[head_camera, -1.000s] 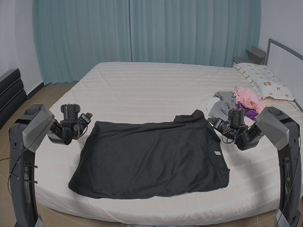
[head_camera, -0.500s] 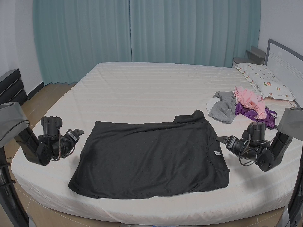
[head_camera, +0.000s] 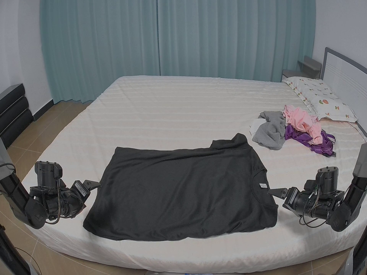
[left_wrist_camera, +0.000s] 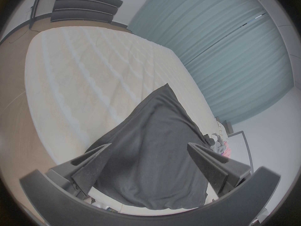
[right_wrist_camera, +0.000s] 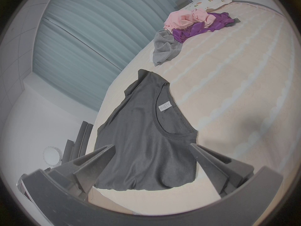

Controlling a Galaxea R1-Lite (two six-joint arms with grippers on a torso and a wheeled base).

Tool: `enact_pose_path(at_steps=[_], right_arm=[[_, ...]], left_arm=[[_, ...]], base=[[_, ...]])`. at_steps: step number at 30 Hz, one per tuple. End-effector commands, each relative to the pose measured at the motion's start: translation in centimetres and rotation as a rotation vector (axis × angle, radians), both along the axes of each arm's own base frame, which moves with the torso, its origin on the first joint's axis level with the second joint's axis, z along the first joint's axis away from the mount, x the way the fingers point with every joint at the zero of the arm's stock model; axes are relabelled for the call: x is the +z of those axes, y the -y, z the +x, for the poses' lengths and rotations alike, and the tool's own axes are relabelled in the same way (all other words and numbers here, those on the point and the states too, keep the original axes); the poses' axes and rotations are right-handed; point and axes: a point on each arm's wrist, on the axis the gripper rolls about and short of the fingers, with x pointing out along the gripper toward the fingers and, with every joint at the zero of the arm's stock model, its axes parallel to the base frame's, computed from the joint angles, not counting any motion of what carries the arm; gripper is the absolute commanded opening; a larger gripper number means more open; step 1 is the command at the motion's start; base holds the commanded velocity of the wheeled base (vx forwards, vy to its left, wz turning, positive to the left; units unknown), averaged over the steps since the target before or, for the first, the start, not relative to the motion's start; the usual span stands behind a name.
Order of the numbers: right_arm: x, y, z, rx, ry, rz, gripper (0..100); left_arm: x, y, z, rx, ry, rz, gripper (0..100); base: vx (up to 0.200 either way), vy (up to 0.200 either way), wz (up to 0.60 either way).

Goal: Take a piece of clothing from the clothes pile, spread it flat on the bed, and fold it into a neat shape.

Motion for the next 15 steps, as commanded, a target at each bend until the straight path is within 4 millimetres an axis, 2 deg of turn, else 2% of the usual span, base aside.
enact_pose_path(at_steps=[1,3,12,15], right_arm=[[0.17,-0.15,-0.78,0.017,-0.004,-0.005,100],[0.13,-0.26,-0.96,0.024,-0.007,-0.01,100],[-0.13,-0.42,-1.32,0.04,-0.019,-0.021,100],[-0.11,-0.41,-1.36,0.04,-0.019,-0.021,100]], left_arm=[[-0.18,0.1,-0.85,-0.015,-0.019,-0.014,100],[-0.28,0.11,-0.92,-0.019,-0.025,-0.017,100],[-0.51,0.56,-1.1,-0.04,-0.038,-0.023,100],[-0.47,0.56,-1.11,-0.04,-0.036,-0.023,100]], base=[[0.0,0.0,0.0],[0.0,0.0,0.0],[-0.2,0.0,0.0],[0.0,0.0,0.0]])
